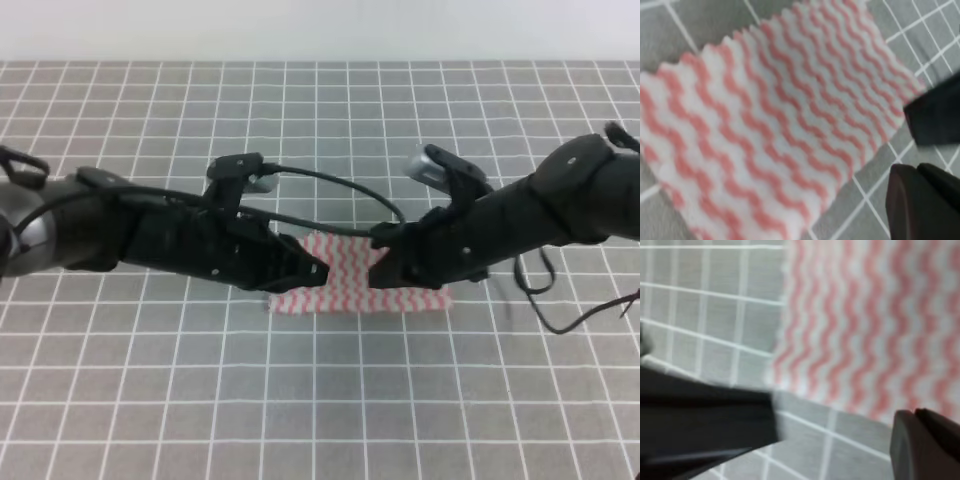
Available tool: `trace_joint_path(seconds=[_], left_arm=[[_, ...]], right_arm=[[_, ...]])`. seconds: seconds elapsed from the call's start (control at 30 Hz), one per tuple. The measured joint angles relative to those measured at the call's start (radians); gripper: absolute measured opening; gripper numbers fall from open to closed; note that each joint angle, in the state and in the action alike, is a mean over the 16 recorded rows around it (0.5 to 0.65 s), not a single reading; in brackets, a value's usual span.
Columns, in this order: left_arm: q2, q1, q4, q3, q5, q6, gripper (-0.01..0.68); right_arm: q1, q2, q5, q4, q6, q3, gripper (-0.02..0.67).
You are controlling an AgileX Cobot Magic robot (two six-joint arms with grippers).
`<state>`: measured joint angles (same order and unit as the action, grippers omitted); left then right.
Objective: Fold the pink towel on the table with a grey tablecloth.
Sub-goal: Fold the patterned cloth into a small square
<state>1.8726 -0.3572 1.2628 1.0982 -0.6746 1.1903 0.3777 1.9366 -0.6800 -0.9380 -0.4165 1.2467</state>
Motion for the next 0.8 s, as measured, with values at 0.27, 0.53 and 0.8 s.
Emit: trace_joint_path(seconds=[0.27, 0.53, 0.8], left_arm=[[0.062, -0.009, 0.031, 0.038, -0.037, 0.0, -0.003], [0.122, -0.013, 0.032, 0.045, -0.047, 0.0, -0.003], [0.125, 0.003, 0.03, 0.059, -0.078, -0.01, -0.003]], right_arm=[[0.029, 0.017, 0.007, -0.068, -0.051, 0.0, -0.015], [0.031, 0.043, 0.03, -0.058, -0.053, 0.0, -0.015], [0.006, 0.047, 0.019, -0.041, -0.052, 0.0, -0.015]])
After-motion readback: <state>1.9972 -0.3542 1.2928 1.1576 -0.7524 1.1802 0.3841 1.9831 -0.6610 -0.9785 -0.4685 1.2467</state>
